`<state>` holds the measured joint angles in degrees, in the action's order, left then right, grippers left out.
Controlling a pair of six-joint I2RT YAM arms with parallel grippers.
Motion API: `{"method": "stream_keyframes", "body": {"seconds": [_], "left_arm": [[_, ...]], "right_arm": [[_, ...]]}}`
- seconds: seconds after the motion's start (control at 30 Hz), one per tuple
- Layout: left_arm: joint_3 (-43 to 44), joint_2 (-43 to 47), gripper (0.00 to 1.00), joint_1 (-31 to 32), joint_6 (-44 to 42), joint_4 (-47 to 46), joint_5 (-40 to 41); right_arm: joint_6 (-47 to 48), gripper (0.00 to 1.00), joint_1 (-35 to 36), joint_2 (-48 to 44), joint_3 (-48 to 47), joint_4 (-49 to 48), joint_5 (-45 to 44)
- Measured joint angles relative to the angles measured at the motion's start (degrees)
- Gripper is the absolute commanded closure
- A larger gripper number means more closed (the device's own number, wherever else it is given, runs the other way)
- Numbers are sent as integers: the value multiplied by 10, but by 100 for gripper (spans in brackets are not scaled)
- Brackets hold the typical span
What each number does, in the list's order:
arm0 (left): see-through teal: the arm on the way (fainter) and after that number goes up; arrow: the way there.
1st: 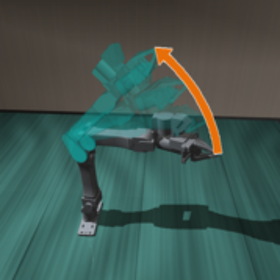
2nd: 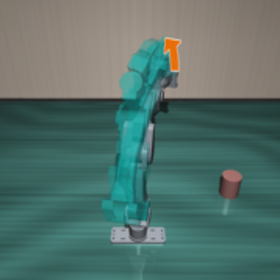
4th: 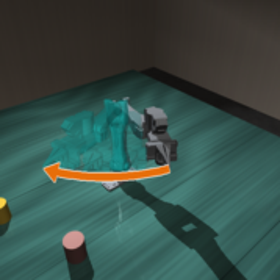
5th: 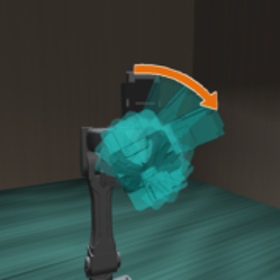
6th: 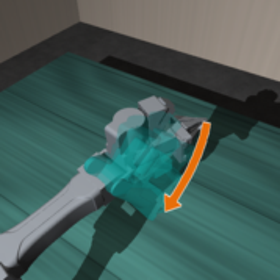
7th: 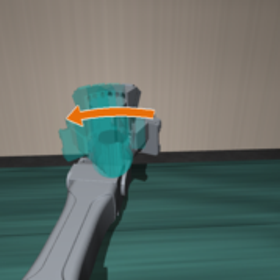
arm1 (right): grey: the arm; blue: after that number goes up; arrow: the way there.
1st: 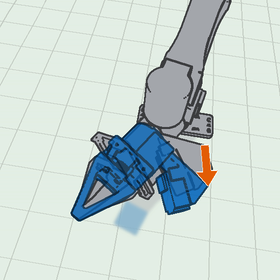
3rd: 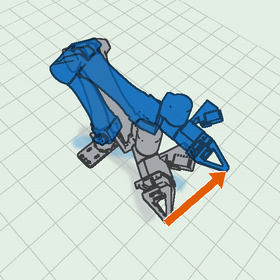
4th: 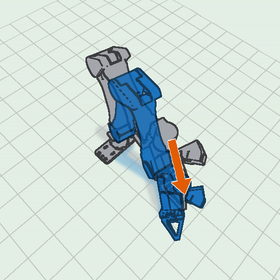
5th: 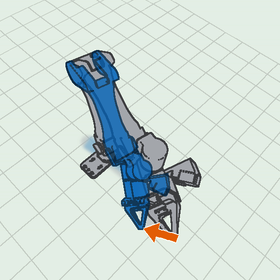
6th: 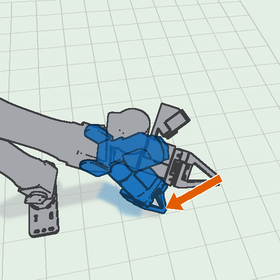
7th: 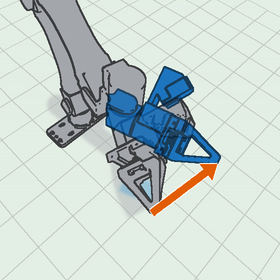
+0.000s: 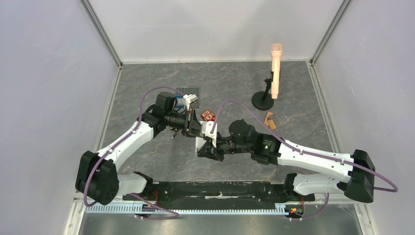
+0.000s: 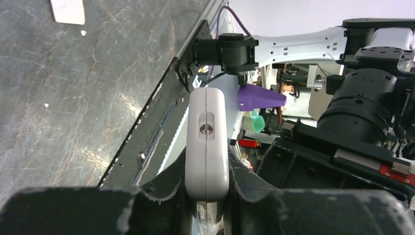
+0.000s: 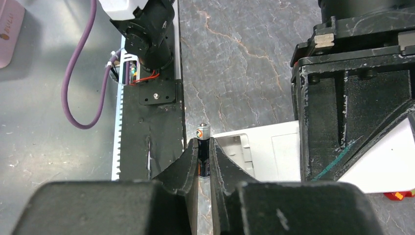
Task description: Load the batteries into the remote control
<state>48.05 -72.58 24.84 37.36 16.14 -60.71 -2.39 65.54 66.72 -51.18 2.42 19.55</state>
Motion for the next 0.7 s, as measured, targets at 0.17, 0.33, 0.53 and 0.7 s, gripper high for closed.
{"method": "stream_keyframes", "body": {"seconds": [0.17,0.33,0.53,0.7], "left_arm": [[0,0,98,10,0,4,-15],[0,0,98,21,-1,12,-26],[1,-1,98,33,-4,15,-29],[6,-3,98,34,-6,15,-29]], "right_arm": [[17,99,0,5,0,14,1],[31,99,1,5,0,16,1],[42,99,3,7,0,16,4],[44,98,2,7,0,17,13]]}}
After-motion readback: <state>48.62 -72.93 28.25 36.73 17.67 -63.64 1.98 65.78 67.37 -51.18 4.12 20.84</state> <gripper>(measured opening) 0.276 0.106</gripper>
